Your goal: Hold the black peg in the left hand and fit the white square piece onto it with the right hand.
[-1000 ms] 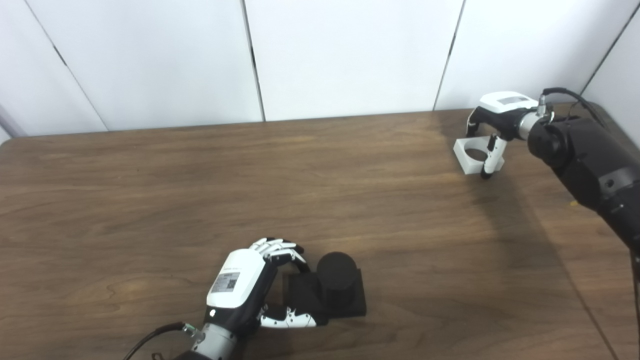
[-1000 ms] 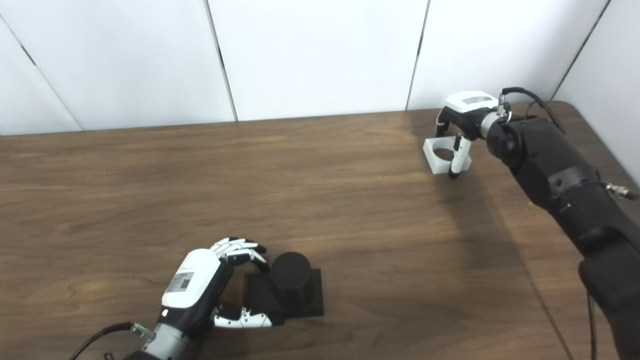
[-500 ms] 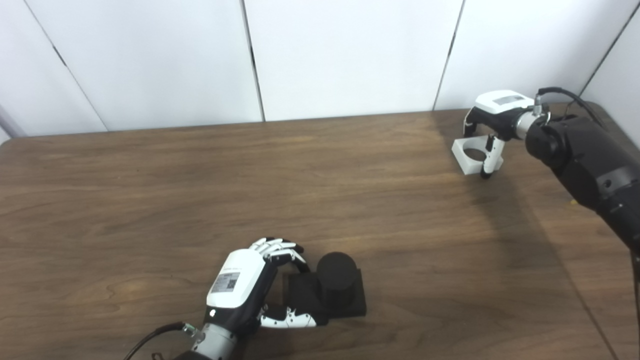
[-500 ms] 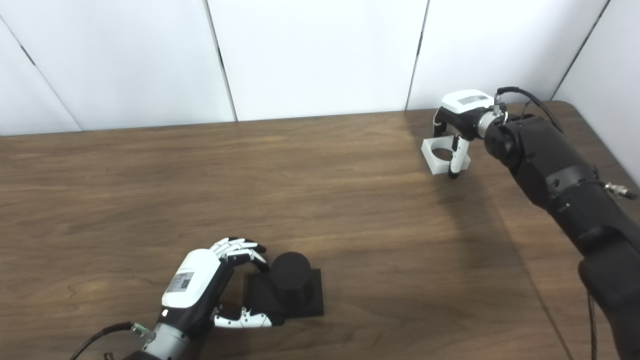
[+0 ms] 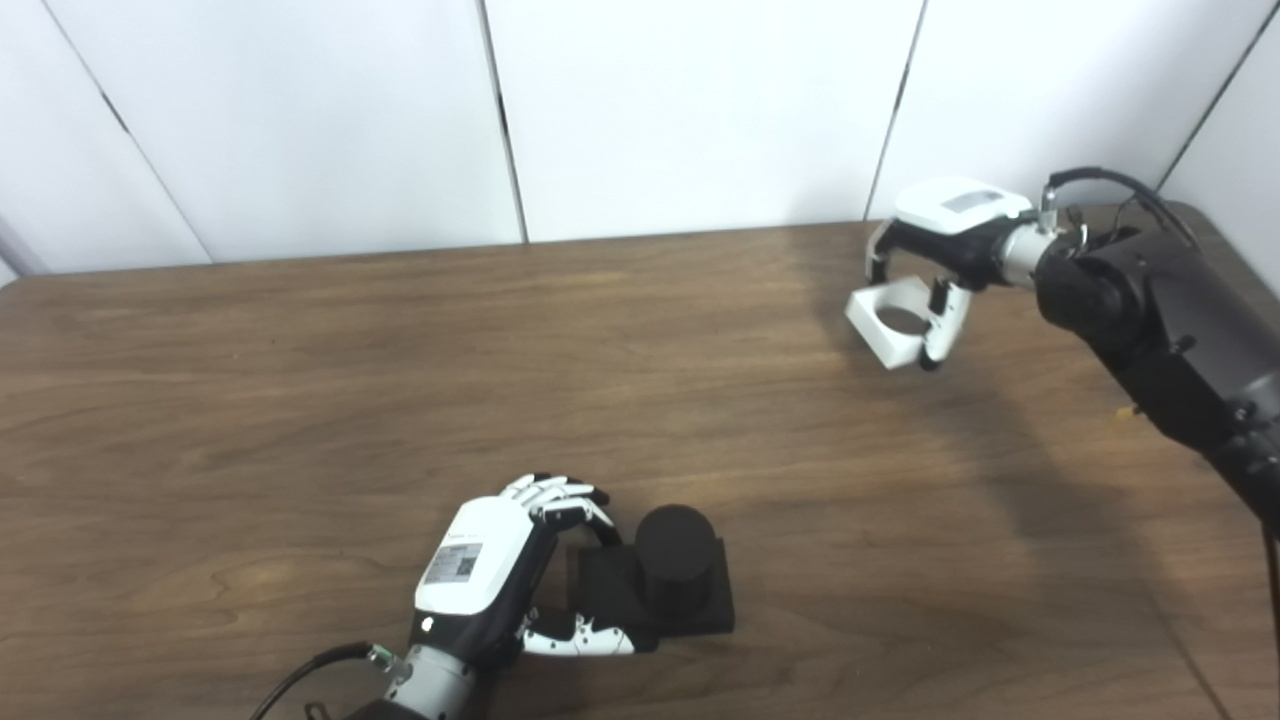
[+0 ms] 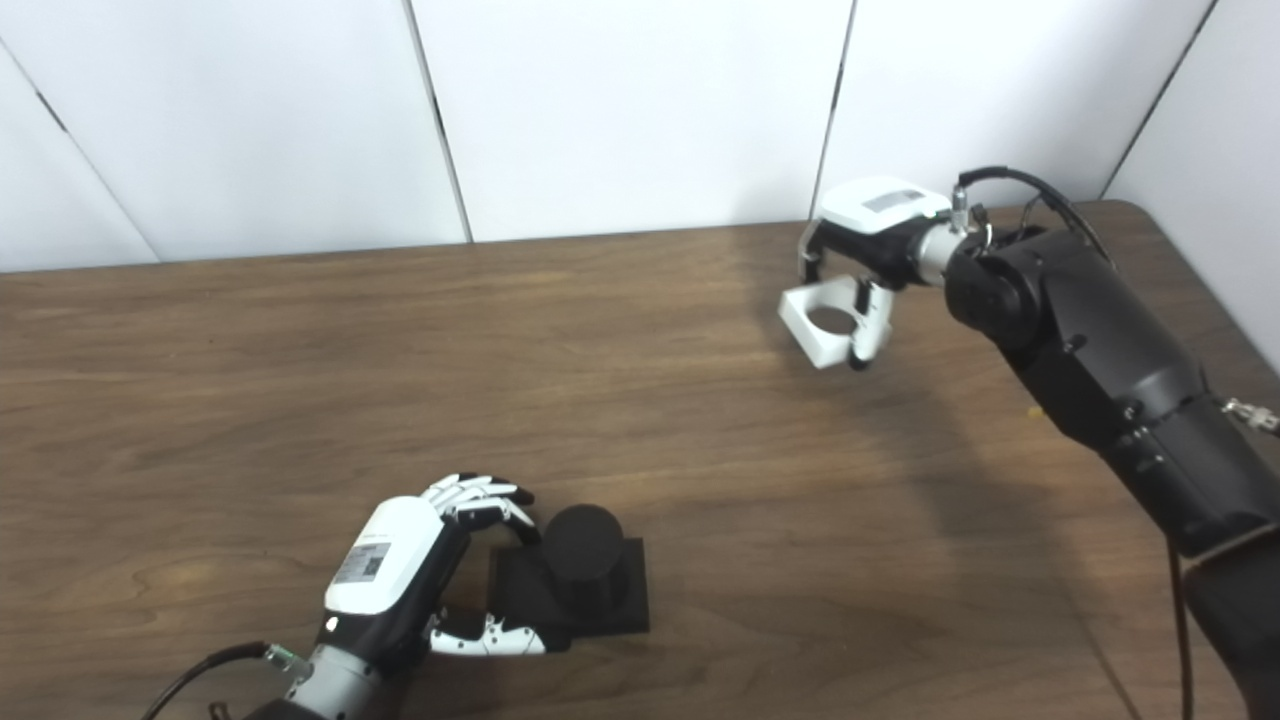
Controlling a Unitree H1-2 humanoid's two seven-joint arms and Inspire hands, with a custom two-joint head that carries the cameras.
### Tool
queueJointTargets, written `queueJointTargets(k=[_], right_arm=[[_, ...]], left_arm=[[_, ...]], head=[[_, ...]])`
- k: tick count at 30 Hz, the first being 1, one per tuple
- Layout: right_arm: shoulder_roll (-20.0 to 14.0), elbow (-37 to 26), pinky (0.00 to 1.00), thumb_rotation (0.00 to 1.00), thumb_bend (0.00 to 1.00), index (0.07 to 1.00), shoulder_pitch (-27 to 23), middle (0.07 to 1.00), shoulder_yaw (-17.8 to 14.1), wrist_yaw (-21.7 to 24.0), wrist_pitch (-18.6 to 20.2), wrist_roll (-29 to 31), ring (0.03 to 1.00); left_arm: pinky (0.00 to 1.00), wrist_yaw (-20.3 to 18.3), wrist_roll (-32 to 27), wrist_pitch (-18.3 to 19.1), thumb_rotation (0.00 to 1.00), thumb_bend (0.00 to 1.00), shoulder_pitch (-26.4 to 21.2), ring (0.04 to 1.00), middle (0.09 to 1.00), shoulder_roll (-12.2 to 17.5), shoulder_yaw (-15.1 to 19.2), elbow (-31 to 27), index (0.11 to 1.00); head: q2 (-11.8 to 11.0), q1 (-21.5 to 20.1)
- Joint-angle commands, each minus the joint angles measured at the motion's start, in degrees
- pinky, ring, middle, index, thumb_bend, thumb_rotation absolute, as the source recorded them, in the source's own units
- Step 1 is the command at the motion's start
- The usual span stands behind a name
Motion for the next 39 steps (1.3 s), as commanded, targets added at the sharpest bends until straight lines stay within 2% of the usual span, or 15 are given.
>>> queueJointTargets(k=[1,6,11,15,21,28,39], right_arm=[[-1.31,-6.55,1.00,0.13,0.52,0.486,-0.79,0.767,-1.61,1.76,0.30,0.83,0.845],[0.46,-17.88,1.00,0.13,0.52,0.486,1.61,0.749,-2.26,5.80,1.24,2.66,0.828],[3.85,-25.95,0.98,0.13,0.52,0.485,3.62,0.745,-2.36,10.78,4.94,4.59,0.830],[6.25,-30.25,0.95,0.13,0.52,0.484,4.80,0.738,-1.57,13.71,5.90,5.29,0.825],[9.58,-34.87,0.94,0.13,0.52,0.484,5.45,0.729,-0.58,17.76,8.29,6.17,0.830],[13.04,-38.29,0.90,0.13,0.52,0.483,5.94,0.724,0.76,20.13,9.83,5.55,0.825],[15.49,-38.73,0.90,0.13,0.52,0.483,6.55,0.733,1.97,21.17,9.09,5.42,0.837]], left_arm=[[0.90,-3.43,2.68,2.08,0.06,0.52,1.53,0.839,0.774,1.06,-0.85,1.28,0.488],[0.91,-3.64,3.14,2.44,0.06,0.52,1.40,0.839,0.774,0.99,-1.03,1.19,0.488],[0.90,-3.56,3.39,2.45,0.06,0.52,1.37,0.838,0.772,0.90,-1.06,1.12,0.488],[0.90,-3.90,3.54,2.77,0.06,0.52,1.50,0.836,0.771,0.86,-1.07,0.51,0.488],[0.90,-5.07,3.76,3.84,0.06,0.52,1.54,0.834,0.770,0.78,-1.15,-0.88,0.488],[0.90,-5.79,4.03,3.92,0.06,0.51,1.36,0.837,0.775,0.87,-1.17,-1.35,0.489],[0.91,-6.45,4.34,4.15,0.06,0.51,1.24,0.839,0.777,0.48,-1.09,-1.60,0.489]], head=[[0.43,0.06],[0.49,0.17],[0.61,0.28],[1.40,0.41],[2.66,0.70],[3.01,0.82],[3.18,1.08]])
